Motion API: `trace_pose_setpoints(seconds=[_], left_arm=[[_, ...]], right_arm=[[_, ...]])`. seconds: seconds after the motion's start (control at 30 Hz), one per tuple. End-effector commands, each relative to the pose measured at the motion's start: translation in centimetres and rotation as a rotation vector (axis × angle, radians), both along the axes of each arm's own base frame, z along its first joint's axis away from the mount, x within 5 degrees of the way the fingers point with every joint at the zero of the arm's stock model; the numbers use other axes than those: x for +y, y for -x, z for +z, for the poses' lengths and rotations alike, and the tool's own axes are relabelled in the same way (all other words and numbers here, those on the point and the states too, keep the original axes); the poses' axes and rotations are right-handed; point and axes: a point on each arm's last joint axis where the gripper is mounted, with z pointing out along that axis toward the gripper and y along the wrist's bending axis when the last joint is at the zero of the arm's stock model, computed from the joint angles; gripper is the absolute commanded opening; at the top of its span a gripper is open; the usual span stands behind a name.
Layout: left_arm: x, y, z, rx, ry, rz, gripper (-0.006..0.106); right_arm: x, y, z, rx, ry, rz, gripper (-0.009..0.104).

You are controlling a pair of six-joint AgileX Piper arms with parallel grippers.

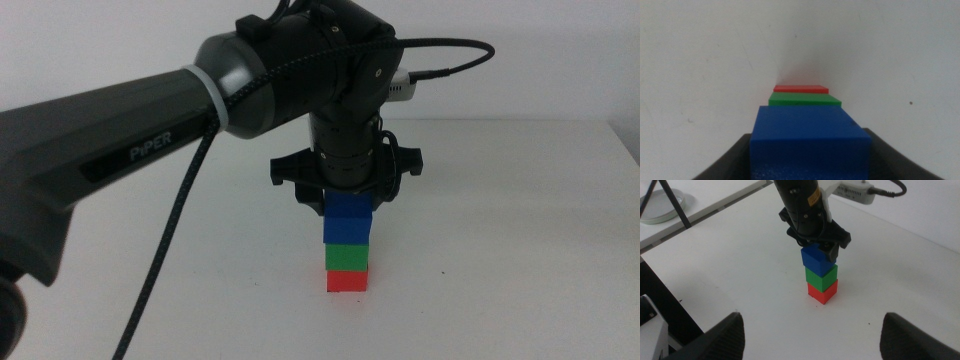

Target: Stack red cubes first, then green, then blue cubes in a specific spot.

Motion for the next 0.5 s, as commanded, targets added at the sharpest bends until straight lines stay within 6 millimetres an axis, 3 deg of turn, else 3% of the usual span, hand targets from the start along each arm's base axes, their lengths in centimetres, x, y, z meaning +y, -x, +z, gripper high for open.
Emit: trace_pose_setpoints(seconds=[0.0, 0.47], left_arm=[[-0.06, -0.02, -0.11, 0.008, 0.010, 0.015, -0.002], [-0.03, -0.30, -0.56, -0.002, -0.017, 0.013, -0.002]], right_arm=[[-0.16, 0.06, 0.05, -0.017, -0.004, 0.003, 0.092], [-0.16, 0.06, 0.05, -0.017, -0.004, 0.003, 0.092]])
